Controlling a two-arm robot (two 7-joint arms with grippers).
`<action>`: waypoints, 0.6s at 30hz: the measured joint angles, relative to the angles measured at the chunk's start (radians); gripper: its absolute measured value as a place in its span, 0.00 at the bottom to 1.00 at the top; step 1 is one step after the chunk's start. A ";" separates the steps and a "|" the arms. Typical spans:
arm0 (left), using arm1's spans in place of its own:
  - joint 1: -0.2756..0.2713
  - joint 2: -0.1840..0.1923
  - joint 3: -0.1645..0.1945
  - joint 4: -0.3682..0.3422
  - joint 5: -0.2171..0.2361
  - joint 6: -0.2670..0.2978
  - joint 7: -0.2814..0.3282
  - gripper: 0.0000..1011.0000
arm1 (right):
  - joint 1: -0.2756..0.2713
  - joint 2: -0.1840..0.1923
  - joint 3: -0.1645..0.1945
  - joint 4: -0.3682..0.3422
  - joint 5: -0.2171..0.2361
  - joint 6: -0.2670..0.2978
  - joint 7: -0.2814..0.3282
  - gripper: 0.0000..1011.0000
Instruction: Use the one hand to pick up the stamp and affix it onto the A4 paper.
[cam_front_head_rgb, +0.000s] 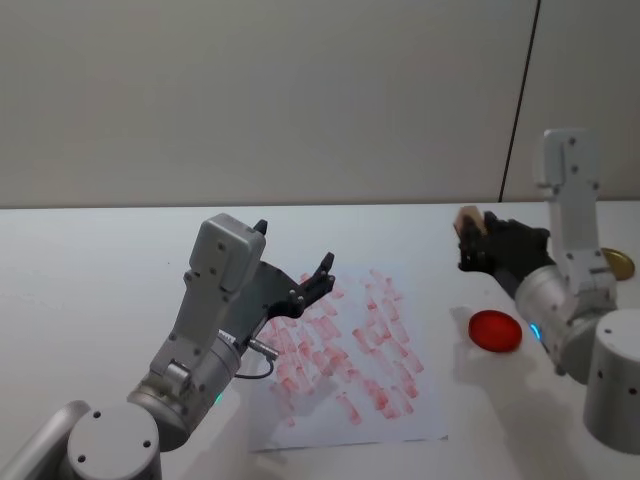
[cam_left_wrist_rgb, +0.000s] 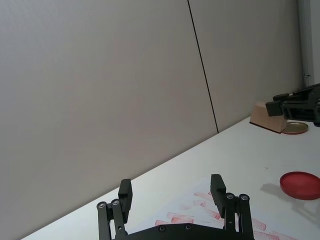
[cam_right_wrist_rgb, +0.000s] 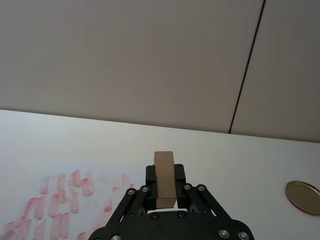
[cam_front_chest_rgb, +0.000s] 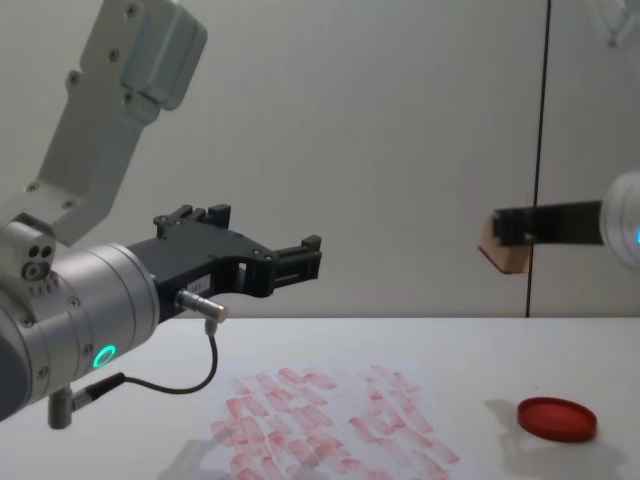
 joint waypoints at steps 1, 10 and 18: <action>0.000 0.000 0.000 0.000 0.000 0.000 0.000 0.98 | 0.000 0.000 0.000 0.000 0.000 0.000 0.000 0.20; 0.000 0.000 0.000 0.000 0.000 0.000 0.000 0.98 | 0.010 -0.025 -0.024 0.008 -0.007 0.046 0.057 0.20; 0.000 0.000 0.000 0.000 0.000 0.000 0.000 0.98 | 0.023 -0.044 -0.038 0.068 -0.016 0.082 0.081 0.20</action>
